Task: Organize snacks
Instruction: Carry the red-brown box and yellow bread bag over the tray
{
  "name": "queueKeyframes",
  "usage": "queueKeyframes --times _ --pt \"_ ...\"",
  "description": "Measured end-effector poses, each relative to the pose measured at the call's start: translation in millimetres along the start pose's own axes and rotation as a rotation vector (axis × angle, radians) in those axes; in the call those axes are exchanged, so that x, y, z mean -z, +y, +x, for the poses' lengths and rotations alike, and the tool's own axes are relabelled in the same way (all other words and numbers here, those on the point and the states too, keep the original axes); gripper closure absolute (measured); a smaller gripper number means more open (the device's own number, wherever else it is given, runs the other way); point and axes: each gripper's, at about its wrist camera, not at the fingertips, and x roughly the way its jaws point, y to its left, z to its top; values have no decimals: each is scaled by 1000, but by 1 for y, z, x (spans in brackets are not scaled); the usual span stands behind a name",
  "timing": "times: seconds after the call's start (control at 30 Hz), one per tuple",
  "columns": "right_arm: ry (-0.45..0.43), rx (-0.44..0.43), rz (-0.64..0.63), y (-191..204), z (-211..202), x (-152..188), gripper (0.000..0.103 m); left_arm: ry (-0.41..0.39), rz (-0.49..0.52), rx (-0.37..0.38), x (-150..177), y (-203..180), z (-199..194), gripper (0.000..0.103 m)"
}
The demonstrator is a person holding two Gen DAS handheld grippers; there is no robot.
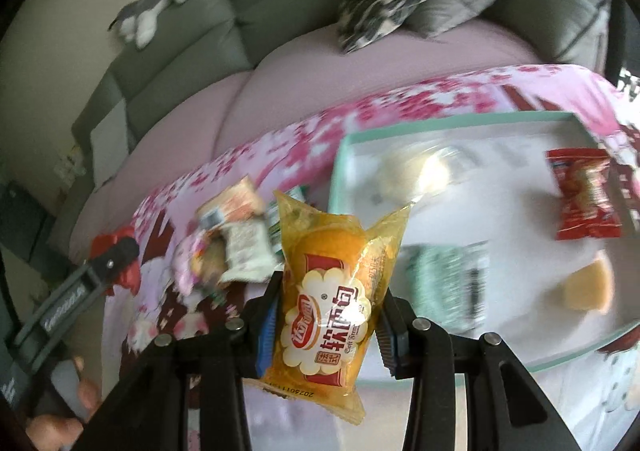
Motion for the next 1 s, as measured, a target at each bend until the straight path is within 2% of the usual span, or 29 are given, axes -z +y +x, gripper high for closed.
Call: queueKeyframes --times 0.33,0.6,0.77,1.0 --pt "-103 141 127 -75 -28 -29 59 1 114 80 5 -60 0 33" --pt "-135 193 162 -106 -37 -41 59 32 218 149 20 -112 9 33" --pt "-111 205 154 -113 -34 -40 59 73 271 152 35 -134 23 33" --pt "-5 217 143 -118 -2 -31 59 143 261 136 46 -134 41 33"
